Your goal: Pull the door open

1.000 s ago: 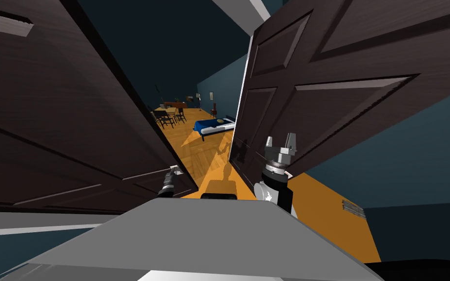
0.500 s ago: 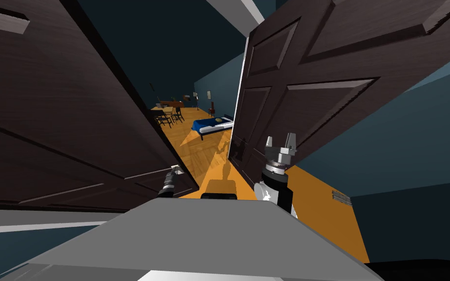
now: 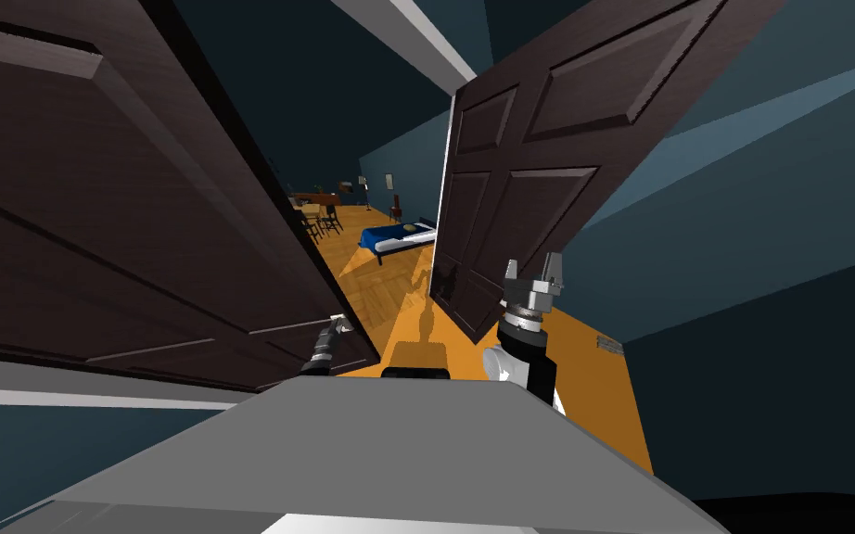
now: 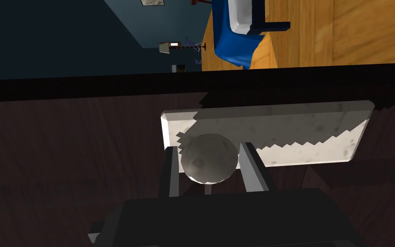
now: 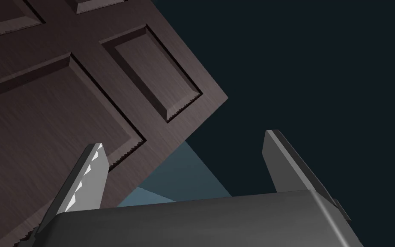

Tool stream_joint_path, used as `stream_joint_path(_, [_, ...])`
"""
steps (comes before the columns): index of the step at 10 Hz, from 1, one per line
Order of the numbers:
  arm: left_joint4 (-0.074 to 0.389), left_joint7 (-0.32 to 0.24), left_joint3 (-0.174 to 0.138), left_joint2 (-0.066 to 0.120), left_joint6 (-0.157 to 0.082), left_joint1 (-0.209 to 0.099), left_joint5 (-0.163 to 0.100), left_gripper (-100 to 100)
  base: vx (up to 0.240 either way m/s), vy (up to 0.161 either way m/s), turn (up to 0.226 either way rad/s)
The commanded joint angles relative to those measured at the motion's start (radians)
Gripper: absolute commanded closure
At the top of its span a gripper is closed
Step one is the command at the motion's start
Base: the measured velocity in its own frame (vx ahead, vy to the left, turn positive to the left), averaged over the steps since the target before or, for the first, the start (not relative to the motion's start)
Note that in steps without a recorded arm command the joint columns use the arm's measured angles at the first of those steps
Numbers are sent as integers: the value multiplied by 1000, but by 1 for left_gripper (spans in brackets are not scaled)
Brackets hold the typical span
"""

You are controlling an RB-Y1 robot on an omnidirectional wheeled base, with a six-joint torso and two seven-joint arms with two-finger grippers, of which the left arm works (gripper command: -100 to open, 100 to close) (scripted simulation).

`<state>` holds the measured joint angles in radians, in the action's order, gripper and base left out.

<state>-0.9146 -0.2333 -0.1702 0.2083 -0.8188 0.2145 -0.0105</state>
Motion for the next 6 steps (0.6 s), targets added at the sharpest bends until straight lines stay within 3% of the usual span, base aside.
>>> stream_joint_path(1, [0, 0, 0, 0, 0, 0, 0, 100, -120, 2, -27])
stream_joint_path(6, [-8, -61, 45, 44, -59, 55, 27, 100, -200, 29, -122])
